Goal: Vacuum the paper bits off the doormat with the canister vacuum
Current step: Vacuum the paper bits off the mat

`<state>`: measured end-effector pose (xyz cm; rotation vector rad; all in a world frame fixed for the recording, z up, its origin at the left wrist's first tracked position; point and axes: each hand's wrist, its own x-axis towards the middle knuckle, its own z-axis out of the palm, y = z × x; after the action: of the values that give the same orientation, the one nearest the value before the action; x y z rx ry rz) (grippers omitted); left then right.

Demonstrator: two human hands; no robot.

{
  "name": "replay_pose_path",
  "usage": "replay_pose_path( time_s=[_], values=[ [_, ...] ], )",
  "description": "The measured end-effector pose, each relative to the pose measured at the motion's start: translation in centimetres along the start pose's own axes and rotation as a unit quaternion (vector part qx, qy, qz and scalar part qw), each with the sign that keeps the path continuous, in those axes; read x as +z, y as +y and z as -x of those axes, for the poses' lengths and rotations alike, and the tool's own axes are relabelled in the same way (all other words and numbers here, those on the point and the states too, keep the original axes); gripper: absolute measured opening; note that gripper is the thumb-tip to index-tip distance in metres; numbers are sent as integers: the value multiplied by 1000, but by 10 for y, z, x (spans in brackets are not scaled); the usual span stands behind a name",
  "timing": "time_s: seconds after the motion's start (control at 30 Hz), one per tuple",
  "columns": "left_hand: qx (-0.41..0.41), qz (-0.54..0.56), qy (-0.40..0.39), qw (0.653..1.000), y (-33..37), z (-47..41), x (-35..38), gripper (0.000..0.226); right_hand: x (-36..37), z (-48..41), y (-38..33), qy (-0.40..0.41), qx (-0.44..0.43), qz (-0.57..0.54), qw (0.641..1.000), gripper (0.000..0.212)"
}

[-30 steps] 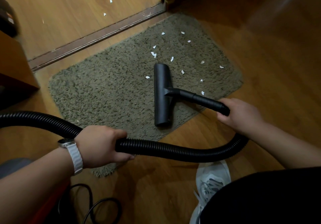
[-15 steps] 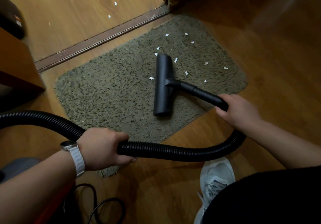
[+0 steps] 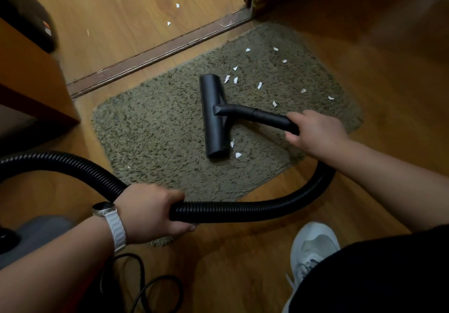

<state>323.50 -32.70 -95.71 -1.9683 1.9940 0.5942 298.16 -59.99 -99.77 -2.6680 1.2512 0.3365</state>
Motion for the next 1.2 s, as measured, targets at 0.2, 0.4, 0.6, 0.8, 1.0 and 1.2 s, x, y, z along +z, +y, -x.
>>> replay_pose_path(
  time_s=[0.2,0.4,0.6,0.8,1.0,1.2],
  values=[
    [-25,28,16,999,-3,2,-2,82,-24,-11,6,6,22,30,999,31],
    [-39,42,29,998,0,0,-9,75,-42,-14,25,1,52,56,997,30],
    [-28,7,22,999,5,-21,-1,73,-26,-4,15,6,-37,49,998,34],
    [-10,15,7,1000,14,-23,3,68,-25,22,36,5,-20,49,999,41],
    [9,34,54,998,24,-27,-3,74,-41,57,58,-32,20,133,990,41],
    [60,15,72,995,32,-33,2,62,-39,73,41,-51,-20,152,987,42]
  ],
)
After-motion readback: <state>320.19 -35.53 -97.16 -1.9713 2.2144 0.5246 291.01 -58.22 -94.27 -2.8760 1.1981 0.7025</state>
